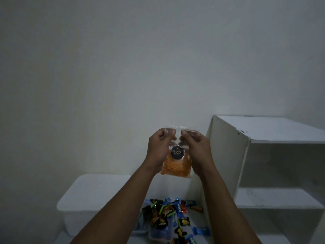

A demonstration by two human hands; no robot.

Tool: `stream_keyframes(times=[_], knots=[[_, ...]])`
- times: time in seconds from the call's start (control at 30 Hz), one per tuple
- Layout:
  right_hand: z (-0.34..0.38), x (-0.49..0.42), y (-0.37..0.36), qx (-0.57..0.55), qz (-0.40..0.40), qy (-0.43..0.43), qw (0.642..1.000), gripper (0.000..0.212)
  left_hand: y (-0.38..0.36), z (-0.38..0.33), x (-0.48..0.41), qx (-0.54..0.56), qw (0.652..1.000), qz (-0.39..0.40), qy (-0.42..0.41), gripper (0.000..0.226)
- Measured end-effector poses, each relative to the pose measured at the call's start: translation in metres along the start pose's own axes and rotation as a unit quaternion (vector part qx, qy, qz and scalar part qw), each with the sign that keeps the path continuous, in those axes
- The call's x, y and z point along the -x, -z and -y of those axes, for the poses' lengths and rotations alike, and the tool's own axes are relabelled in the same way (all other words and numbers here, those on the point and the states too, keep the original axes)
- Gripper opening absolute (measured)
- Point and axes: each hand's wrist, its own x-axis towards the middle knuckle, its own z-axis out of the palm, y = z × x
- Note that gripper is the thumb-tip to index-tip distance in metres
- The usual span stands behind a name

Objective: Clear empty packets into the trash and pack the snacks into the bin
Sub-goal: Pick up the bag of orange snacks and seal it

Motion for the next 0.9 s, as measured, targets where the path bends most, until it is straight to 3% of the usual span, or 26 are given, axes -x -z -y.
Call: stream_keyframes(times=[0.13,0.43,0.67,0.9], knots=[[0.020,0.006,-0.008,0.005,0.011,0.013,1.000,0.014,-0.003,-0.026,0.003,0.056,0.997,-0.039,-0.021,0.011],[0.037,0.007,-0.018,-0.016,0.016,0.028,0.999,0.017,0.000,-0.045,0.009,0.068,0.997,-0.012,-0.041,0.017],[0.042,0.010,-0.024,-0.006,0.028,0.032,0.999,0.016,0.003,-0.048,0.008,0.013,0.996,-0.025,-0.088,0.022],[0.048,0.010,-0.033,0.000,-0.021,0.081,0.997,0.011,0.005,-0.055,0.009,0.034,0.996,-0.001,-0.084,0.020]])
